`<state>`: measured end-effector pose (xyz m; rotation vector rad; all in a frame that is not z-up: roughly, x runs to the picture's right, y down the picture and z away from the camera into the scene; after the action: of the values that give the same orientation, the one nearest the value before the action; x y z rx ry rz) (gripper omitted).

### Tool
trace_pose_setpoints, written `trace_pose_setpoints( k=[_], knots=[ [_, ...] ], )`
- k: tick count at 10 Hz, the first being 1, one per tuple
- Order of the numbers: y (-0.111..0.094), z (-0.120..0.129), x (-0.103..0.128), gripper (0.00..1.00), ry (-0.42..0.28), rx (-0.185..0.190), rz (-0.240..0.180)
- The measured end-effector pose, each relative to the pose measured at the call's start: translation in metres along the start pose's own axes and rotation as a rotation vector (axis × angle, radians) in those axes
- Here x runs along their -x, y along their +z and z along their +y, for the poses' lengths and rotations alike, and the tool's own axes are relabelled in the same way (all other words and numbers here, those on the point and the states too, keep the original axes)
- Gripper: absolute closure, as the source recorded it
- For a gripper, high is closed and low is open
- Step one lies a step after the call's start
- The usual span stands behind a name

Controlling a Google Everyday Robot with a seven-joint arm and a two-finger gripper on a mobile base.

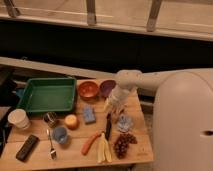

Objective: Place brush in paper cup

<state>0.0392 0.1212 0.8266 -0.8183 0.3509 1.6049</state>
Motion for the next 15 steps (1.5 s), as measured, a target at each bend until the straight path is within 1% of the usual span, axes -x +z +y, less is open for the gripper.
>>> trace_pose_setpoints(
  k=[1, 2, 4, 5, 8, 11, 12, 14, 15],
  knots=[
    [0.007, 0.003, 0.001, 0.45, -0.001, -0.003, 0.01],
    [0.019, 0.003, 0.001, 0.45, 0.001, -0.007, 0.025],
    [0.036, -0.002, 0.003, 0.45, 0.012, -0.013, 0.05],
    [0.04, -0.007, 0.003, 0.45, 0.019, -0.019, 0.06],
    [0.042, -0.022, 0.004, 0.45, 0.047, -0.036, 0.073],
    [0.059, -0.026, 0.007, 0.45, 0.078, -0.045, 0.104],
    [0.063, -0.032, 0.006, 0.47, 0.079, -0.053, 0.11],
    [0.058, -0.03, 0.008, 0.65, 0.074, -0.053, 0.108],
    [0.056, -0.03, 0.007, 0.75, 0.074, -0.053, 0.11]
  ],
)
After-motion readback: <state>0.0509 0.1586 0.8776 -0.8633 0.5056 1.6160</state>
